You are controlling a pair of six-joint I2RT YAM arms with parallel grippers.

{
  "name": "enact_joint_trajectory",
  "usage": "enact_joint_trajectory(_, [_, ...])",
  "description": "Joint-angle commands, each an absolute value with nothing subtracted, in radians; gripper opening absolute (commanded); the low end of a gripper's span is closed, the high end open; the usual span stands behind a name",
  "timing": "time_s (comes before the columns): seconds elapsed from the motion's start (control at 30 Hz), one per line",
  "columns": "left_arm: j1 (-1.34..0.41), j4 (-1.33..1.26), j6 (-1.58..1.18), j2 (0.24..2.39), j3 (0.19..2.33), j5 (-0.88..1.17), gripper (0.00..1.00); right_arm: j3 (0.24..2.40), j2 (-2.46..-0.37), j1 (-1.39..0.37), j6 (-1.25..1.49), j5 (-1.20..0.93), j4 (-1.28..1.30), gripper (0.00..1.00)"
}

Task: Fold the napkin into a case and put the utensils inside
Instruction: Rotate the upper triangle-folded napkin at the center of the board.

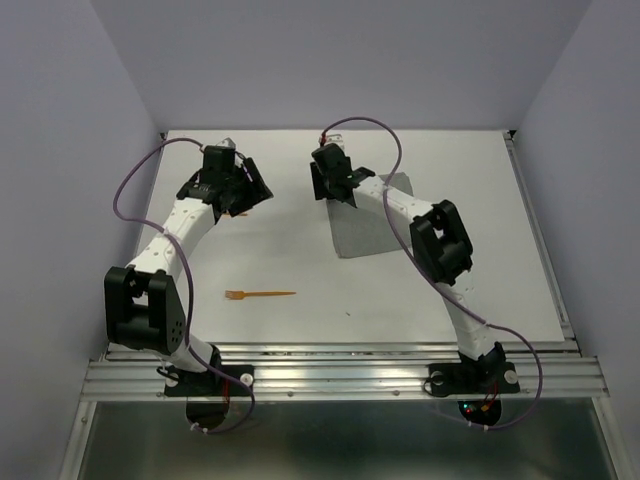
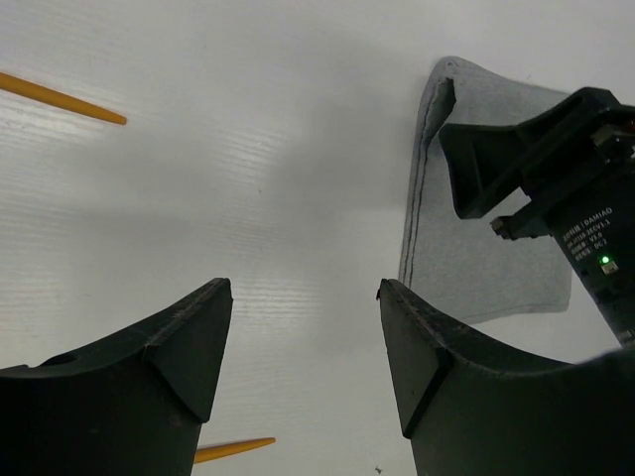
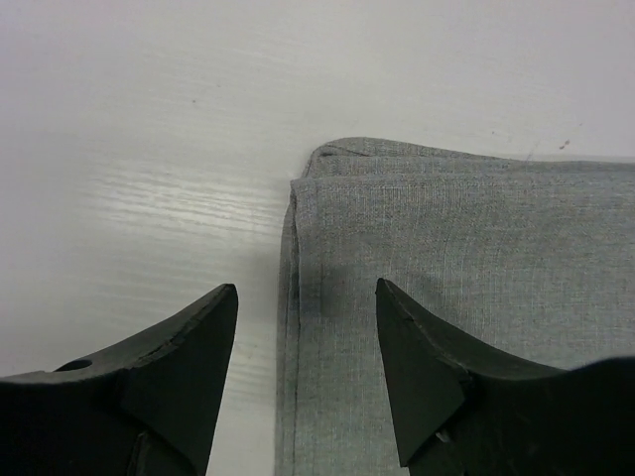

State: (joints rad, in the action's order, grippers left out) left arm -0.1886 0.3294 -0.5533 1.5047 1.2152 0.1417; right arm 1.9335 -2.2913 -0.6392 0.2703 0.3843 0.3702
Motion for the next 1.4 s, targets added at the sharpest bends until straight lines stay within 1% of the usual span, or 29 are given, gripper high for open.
enact_joint_trajectory(0.0, [-0.184, 0.333, -0.523, 1.468, 1.183, 0.143, 0.71, 2.034, -2.371, -0.632, 0.302, 0.454, 0.431, 0.63])
enact_joint_trajectory(0.13, [-0.173, 0.333, -0.515, 1.463, 1.169, 0.147, 0.71, 2.1, -2.434, -0.641, 0.307, 0.471, 0.452, 0.6])
enact_joint_trajectory(0.27, [-0.167, 0.328, -0.514, 1.459, 1.167, 0.15, 0.71, 2.108, -2.471, -0.641, 0.314, 0.463, 0.459, 0.59])
enact_joint_trajectory(0.3, [-0.167, 0.325, -0.515, 1.459, 1.167, 0.152, 0.71, 2.111, -2.479, -0.641, 0.319, 0.462, 0.457, 0.57])
enact_joint_trajectory(0.37, [-0.167, 0.324, -0.517, 1.459, 1.164, 0.155, 0.71, 2.106, -2.496, -0.641, 0.328, 0.457, 0.457, 0.51])
enact_joint_trajectory(0.4, [-0.167, 0.321, -0.517, 1.46, 1.163, 0.156, 0.71, 2.099, -2.5, -0.641, 0.336, 0.453, 0.454, 0.42])
enact_joint_trajectory(0.47, [-0.167, 0.321, -0.517, 1.46, 1.158, 0.156, 0.71, 2.089, -2.508, -0.641, 0.339, 0.433, 0.448, 0.29])
enact_joint_trajectory(0.5, [-0.167, 0.319, -0.517, 1.46, 1.157, 0.156, 0.71, 2.077, -2.507, -0.641, 0.345, 0.417, 0.443, 0.13])
enact_joint_trajectory(0.57, [-0.167, 0.318, -0.517, 1.46, 1.149, 0.156, 0.71, 2.063, -2.497, -0.641, 0.35, 0.402, 0.436, 0.01])
enact_joint_trajectory(0.63, [-0.167, 0.313, -0.517, 1.462, 1.143, 0.16, 0.71, 2.045, -2.484, -0.641, 0.35, 0.374, 0.431, 0.01])
enact_joint_trajectory(0.7, [-0.167, 0.305, -0.515, 1.463, 1.134, 0.167, 0.71, 2.011, -2.436, -0.641, 0.342, 0.299, 0.399, 0.01])
enact_joint_trajectory(0.83, [-0.167, 0.287, -0.509, 1.462, 1.112, 0.204, 0.72, 1.879, -2.32, -0.632, 0.336, 0.122, 0.322, 0.01])
enact_joint_trajectory(0.87, [-0.167, 0.281, -0.508, 1.46, 1.1, 0.215, 0.72, 1.814, -2.294, -0.632, 0.336, 0.053, 0.296, 0.01])
enact_joint_trajectory(0.93, [-0.169, 0.261, -0.505, 1.46, 1.089, 0.247, 0.74, 1.769, -2.238, -0.632, 0.333, -0.006, 0.273, 0.01])
enact_joint_trajectory(0.97, [-0.17, 0.253, -0.506, 1.459, 1.075, 0.258, 0.75, 1.731, -2.223, -0.632, 0.333, -0.068, 0.267, 0.01])
enact_joint_trajectory(1.07, [-0.19, 0.213, -0.52, 1.462, 1.045, 0.308, 0.79, 1.672, -2.172, -0.632, 0.342, -0.147, 0.253, 0.01])
enact_joint_trajectory(1.23, [-0.247, 0.123, -0.567, 1.494, 1.008, 0.386, 0.85, 1.533, -2.102, -0.632, 0.374, -0.238, 0.199, 0.01])
enact_joint_trajectory(1.3, [-0.278, 0.092, -0.598, 1.519, 0.994, 0.399, 0.88, 1.51, -2.083, -0.632, 0.382, -0.274, 0.184, 0.01])
enact_joint_trajectory(1.37, [-0.29, 0.001, -0.641, 1.549, 0.968, 0.432, 0.89, 1.487, -2.066, -0.632, 0.391, -0.297, 0.17, 0.01])
